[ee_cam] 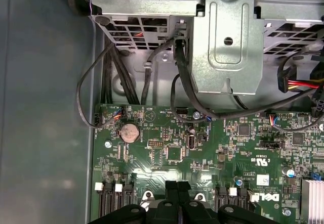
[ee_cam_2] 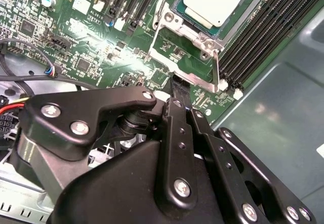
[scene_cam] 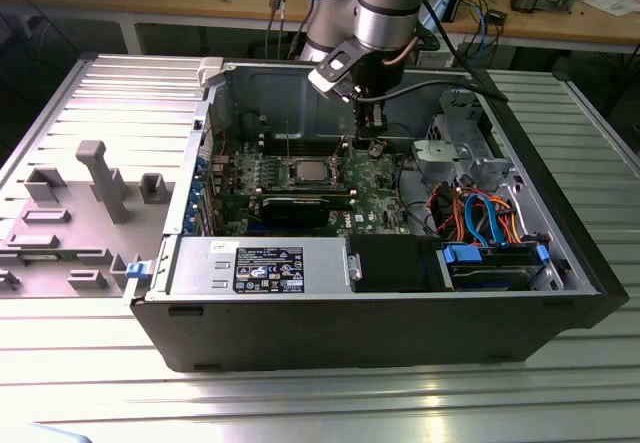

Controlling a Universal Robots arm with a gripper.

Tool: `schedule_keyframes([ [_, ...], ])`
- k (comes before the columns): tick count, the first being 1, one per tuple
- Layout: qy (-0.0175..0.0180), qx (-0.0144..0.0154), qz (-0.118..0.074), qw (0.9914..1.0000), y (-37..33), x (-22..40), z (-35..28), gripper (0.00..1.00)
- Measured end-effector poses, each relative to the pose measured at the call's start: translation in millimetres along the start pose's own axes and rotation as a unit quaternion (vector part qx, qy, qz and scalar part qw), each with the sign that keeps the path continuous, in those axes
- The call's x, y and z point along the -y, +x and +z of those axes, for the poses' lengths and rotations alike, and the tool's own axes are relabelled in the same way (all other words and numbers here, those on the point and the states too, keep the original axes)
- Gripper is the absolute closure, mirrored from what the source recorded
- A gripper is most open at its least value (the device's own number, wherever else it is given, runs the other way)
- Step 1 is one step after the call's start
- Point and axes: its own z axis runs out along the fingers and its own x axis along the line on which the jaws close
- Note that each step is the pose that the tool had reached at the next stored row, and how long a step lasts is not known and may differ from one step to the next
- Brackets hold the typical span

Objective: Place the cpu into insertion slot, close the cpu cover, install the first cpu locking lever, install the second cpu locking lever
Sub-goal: 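Close the cpu cover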

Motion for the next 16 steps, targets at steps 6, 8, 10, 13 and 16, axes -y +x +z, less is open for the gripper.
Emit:
schedule_keyframes([
  [6, 0.0, 0.0, 0.0, 1.0, 0.1, 2.5, 0.3, 0.89],
  [8, 0.0, 0.0, 0.0, 1.0, 0.2, 3.6, 0.5, 0.89],
  [10, 0.0, 0.0, 0.0, 1.0, 0.2, 4.7, 0.6, 0.89],
  [13, 0.0, 0.0, 0.0, 1.0, 0.3, 5.8, 0.8, 0.89],
  [16, 0.0, 0.0, 0.0, 1.0, 0.3, 6.9, 1.0, 0.89],
])
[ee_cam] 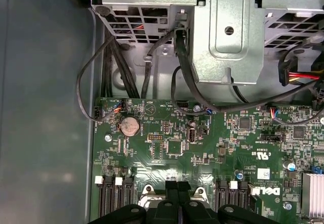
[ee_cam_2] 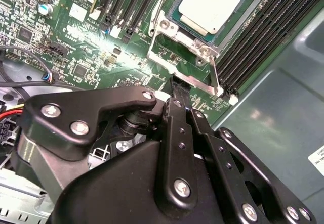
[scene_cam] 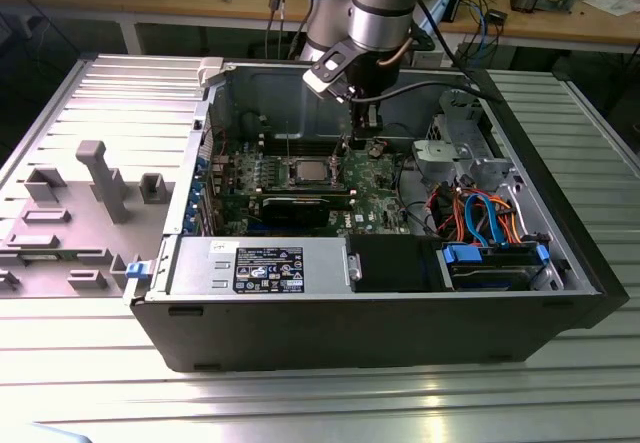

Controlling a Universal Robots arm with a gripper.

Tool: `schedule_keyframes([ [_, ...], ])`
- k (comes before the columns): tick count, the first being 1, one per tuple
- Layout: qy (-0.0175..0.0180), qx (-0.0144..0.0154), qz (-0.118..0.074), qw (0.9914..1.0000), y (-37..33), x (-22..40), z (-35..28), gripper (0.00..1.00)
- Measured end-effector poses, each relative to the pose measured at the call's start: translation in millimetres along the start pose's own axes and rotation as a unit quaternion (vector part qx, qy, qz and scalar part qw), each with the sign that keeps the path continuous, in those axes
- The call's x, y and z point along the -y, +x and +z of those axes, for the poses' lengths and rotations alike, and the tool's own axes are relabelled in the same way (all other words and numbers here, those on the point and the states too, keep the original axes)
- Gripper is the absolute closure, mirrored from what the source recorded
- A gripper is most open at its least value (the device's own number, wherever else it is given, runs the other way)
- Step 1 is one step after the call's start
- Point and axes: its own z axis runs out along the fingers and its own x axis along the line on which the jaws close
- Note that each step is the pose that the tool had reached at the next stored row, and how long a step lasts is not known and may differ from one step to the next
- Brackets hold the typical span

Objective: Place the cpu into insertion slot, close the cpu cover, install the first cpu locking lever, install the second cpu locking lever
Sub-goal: 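Close the cpu cover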

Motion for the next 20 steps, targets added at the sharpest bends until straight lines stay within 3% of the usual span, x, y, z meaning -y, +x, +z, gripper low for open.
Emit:
schedule_keyframes([
  [13, 0.0, 0.0, 0.0, 1.0, 0.3, 5.8, 1.3, 0.89],
  [15, 0.0, 0.0, 0.0, 1.0, 0.5, 10.9, 2.5, 0.89],
  [17, 0.0, 0.0, 0.0, 1.0, 1.0, 22.2, 4.8, 0.89],
  [20, 0.0, 0.0, 0.0, 1.0, 1.1, 24.1, 5.4, 0.89],
])
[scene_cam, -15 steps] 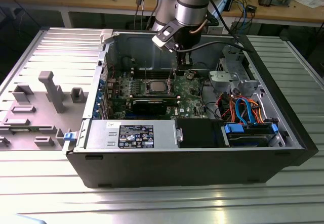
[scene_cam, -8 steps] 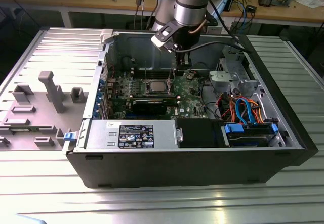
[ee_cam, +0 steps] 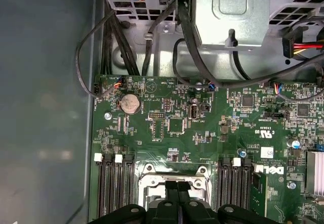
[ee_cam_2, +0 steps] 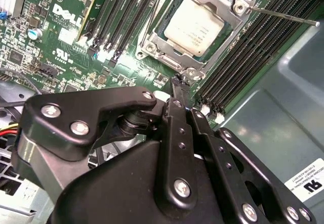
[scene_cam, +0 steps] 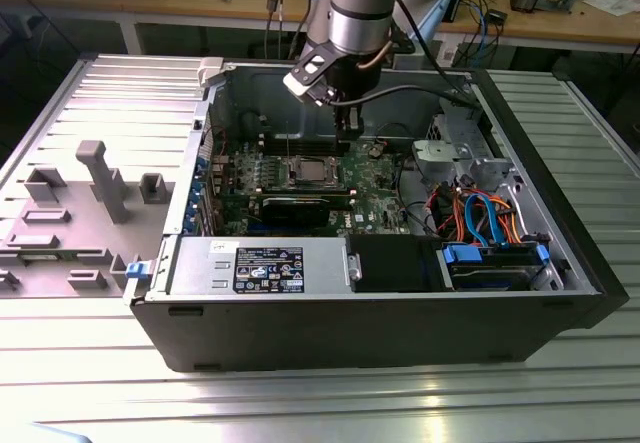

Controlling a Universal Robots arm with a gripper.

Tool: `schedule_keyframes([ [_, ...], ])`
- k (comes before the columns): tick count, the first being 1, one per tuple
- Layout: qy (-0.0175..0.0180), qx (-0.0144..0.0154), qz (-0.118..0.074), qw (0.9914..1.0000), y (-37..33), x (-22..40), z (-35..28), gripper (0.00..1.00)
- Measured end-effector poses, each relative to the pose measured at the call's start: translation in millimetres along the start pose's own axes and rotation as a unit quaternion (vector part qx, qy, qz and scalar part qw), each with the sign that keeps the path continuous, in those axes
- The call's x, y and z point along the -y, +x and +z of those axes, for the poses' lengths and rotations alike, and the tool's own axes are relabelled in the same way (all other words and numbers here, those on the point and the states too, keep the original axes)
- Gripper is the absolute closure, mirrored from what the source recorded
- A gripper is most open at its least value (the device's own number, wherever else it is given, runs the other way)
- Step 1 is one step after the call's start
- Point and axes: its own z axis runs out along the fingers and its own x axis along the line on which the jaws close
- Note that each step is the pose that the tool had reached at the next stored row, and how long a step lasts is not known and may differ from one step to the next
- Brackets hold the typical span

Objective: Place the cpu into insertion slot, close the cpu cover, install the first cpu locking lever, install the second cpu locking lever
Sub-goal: 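Close the cpu cover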

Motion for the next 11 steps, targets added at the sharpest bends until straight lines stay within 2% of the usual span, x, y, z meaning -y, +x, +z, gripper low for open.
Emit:
schedule_keyframes([
  [11, 0.0, 0.0, 0.0, 1.0, 0.0, 1.7, 0.6, 0.89],
])
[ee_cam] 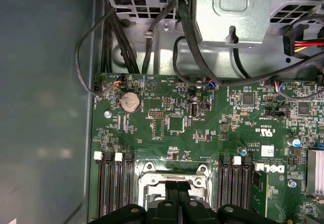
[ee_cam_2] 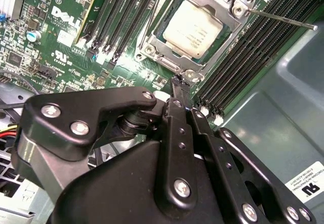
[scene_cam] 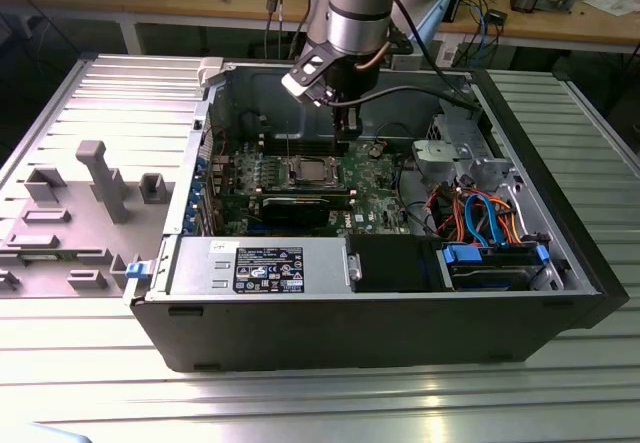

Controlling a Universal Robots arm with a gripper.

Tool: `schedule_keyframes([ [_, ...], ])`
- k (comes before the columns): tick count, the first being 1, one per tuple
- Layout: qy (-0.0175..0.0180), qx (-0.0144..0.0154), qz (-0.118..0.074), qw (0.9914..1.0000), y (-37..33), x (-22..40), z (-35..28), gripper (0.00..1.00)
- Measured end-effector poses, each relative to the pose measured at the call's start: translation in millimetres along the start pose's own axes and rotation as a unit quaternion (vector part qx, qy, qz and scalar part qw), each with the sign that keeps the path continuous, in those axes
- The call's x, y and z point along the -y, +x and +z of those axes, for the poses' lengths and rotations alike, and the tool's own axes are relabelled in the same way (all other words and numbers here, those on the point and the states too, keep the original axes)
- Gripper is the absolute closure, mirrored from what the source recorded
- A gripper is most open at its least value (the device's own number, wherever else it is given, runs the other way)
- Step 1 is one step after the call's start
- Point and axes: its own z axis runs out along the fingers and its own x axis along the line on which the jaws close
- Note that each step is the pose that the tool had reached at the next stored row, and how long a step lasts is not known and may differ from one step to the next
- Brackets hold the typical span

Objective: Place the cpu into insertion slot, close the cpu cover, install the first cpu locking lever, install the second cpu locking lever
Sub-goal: 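Close the cpu cover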

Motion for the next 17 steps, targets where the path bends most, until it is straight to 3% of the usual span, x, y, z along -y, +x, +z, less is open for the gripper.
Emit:
schedule_keyframes([
  [17, 0.0, 0.0, 0.0, 1.0, 0.1, 1.9, 0.1, 0.89],
])
